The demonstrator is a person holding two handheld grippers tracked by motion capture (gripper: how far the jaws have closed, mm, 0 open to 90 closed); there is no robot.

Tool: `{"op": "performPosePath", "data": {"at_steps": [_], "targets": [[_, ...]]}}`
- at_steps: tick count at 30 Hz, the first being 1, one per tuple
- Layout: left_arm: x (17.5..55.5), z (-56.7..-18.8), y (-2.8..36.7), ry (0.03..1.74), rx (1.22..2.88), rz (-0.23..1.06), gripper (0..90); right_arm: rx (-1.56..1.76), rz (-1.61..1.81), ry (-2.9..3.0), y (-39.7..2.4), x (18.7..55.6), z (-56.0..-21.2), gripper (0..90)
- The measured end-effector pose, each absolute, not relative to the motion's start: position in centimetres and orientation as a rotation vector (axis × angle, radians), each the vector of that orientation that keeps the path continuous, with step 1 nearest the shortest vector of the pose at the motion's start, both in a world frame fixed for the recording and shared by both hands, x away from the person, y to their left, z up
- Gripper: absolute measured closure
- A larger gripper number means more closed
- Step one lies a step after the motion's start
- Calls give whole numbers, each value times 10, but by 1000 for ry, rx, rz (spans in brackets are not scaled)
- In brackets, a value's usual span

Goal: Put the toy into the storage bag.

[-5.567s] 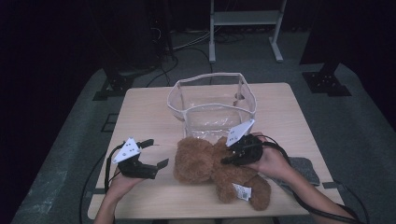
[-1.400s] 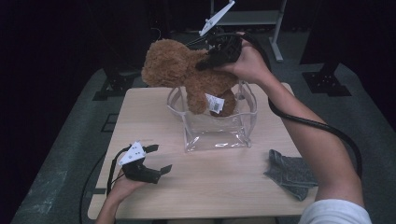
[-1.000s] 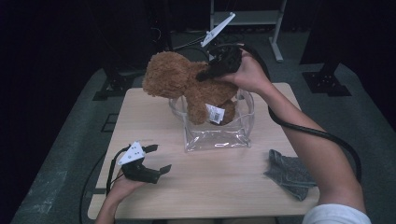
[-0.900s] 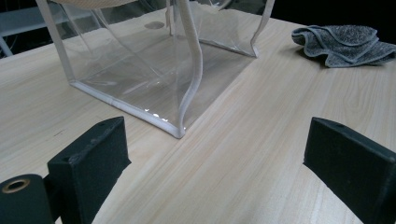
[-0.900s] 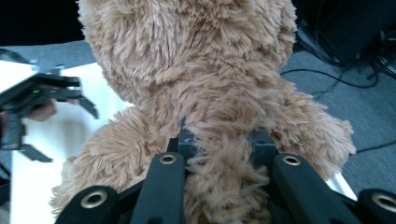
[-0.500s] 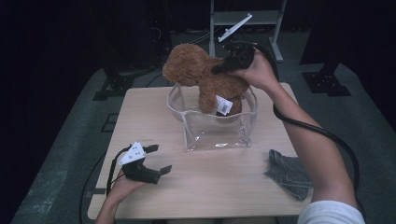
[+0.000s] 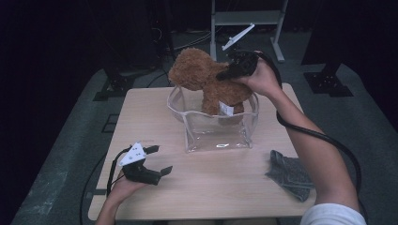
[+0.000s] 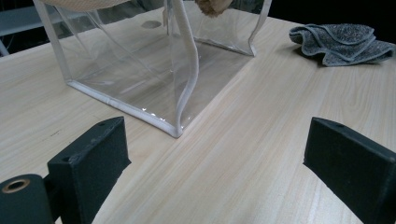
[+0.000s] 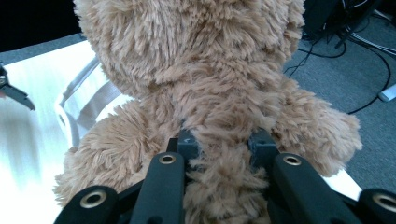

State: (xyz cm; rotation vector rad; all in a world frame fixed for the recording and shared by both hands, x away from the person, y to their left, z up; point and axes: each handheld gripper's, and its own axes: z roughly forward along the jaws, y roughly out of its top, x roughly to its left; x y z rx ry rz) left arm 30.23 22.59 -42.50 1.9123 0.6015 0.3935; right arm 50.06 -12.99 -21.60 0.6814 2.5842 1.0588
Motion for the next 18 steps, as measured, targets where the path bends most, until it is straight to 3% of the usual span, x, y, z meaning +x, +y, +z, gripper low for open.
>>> {"op": "performPosePath", "data": {"at_steps": [18], "targets": [[302,-424,227,602,1908,392,53,616,1056,2676,-127,481,-241,725]]}}
